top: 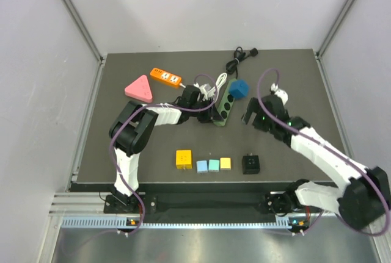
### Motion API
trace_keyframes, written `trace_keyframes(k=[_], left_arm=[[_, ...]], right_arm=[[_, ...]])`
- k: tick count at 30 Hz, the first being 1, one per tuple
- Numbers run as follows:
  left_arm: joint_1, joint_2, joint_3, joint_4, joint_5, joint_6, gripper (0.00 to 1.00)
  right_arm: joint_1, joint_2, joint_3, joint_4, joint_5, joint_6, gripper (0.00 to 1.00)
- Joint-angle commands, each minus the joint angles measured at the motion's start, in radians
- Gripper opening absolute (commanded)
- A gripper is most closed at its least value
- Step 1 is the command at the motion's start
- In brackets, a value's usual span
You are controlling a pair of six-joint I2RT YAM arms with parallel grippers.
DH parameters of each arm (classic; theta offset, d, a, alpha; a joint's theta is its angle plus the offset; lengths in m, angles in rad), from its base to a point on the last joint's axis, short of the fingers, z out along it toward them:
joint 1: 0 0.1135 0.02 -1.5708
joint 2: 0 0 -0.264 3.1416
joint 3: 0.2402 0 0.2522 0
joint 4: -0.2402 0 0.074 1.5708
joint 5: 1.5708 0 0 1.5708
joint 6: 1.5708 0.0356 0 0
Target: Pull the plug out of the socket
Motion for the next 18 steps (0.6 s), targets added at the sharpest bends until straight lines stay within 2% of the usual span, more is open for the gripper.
trace_keyframes(k=[1,2,8,10,18], left_arm=[[-0.028,0.013,-0.050,-0.057,-0.005,0.020,0.00],[-0.030,0.010,-0.057,-0.057,-0.008,0.020,0.00],[-0.048,-0.019,-0.077,-0.060,-0.022,0.018,0.00],[-0.051,-0.025,-0.082,-0.065,-0.025,0.021,0.00],[-0.053,-0.042,-0.085,-0.077,-0.029,0.029,0.00]], right_arm=[[-0.127,0.179,0.139,0.120,-0.312,-0.150,1.00],[-0.171,0.214,0.165,0.147,-0.389,-0.155,1.00],[-0.282,0.435,0.297,0.284,-0.594,-0.101,1.00],[-0.293,0.500,0.328,0.332,-0.605,-0.081,1.00],[-0.317,0.655,0.439,0.332,-0.588,-0.058,1.00]])
